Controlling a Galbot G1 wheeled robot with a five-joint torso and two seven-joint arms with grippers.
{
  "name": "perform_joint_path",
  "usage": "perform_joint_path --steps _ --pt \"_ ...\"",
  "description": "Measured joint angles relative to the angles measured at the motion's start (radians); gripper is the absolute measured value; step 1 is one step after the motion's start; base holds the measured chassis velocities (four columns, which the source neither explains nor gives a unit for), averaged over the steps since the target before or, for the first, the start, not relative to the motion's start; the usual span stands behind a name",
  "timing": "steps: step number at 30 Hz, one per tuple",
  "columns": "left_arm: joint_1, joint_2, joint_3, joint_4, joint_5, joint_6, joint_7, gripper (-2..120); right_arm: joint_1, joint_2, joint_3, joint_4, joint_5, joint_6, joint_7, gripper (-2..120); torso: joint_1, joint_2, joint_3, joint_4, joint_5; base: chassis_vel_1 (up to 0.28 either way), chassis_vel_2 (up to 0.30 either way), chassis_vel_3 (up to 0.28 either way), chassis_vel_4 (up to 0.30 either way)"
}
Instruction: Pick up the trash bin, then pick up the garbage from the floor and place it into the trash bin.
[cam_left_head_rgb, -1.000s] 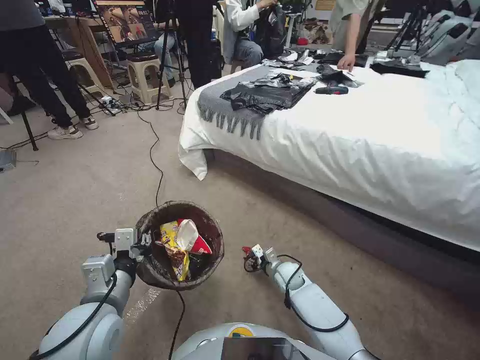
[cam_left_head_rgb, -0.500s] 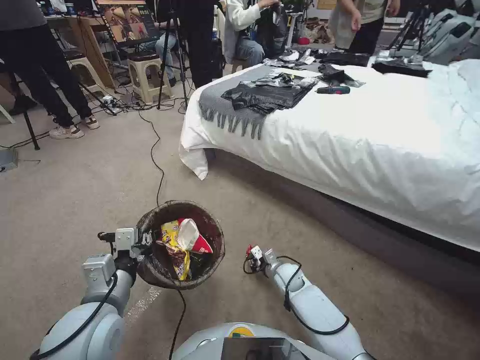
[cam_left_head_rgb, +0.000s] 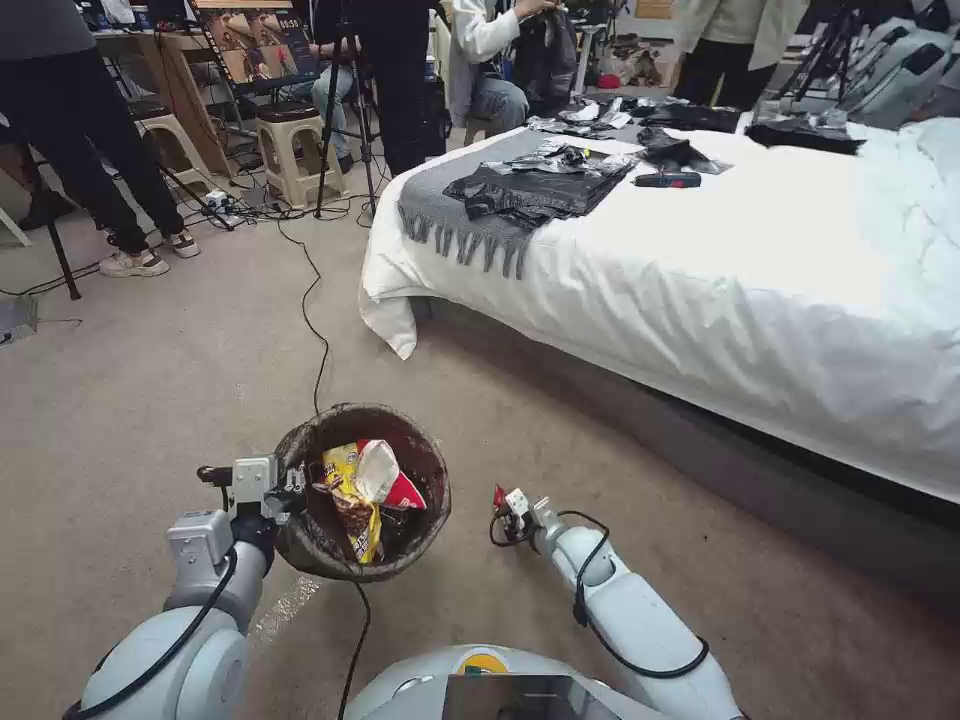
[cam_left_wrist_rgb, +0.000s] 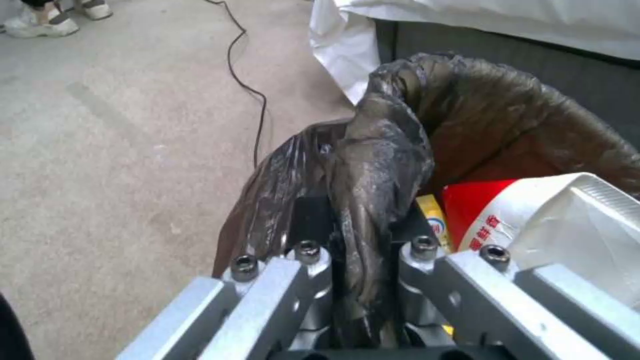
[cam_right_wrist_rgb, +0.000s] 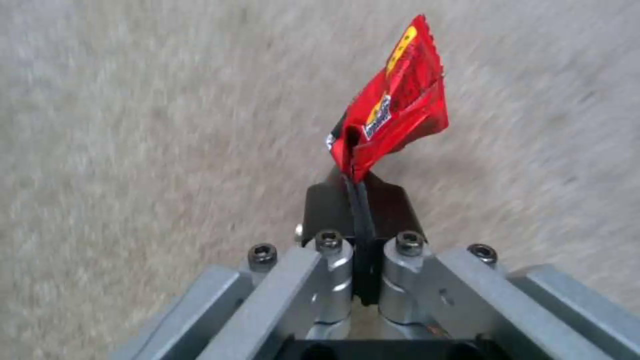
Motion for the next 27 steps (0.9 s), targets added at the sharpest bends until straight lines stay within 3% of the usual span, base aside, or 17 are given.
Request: perform_joint_path --steps 6,9,16,18,27 --pt "0.005 0.000 -0.003 0.000 -0.001 0.000 0.000 7 -0.038 -0.037 0.032 0.135 0.045 -0.020 0.022 0 0.000 0.000 0.000 0.0000 0.0001 0.000 0.000 0.000 0.000" --pt "0.007 0.002 -0.009 0.000 -0.005 0.001 0.000 7 -0.073 -0.093 0.066 0.284 0.075 -0.028 0.026 0 0.000 0.000 0.000 -0.0001 0.0000 0.000 0.000 0.000 0.000" --pt "0.003 0.000 -0.008 0.000 -0.006 0.002 0.001 7 -0.089 -0.157 0.127 0.473 0.118 -0.035 0.039 0 0.000 0.000 0.000 0.0000 0.0000 0.000 0.000 0.000 0.000" --pt "0.003 0.001 -0.009 0.000 -0.008 0.003 -0.002 7 -0.085 -0.206 0.145 0.576 0.179 -0.061 0.047 0 0.000 0.000 0.000 0.0000 0.0000 0.000 0.000 0.000 0.000" --pt "0.001 0.001 -0.008 0.000 -0.009 0.003 -0.012 7 -0.051 -0.263 0.132 0.814 0.357 -0.113 0.087 0 0.000 0.000 0.000 0.0001 0.0000 0.000 0.000 0.000 0.000"
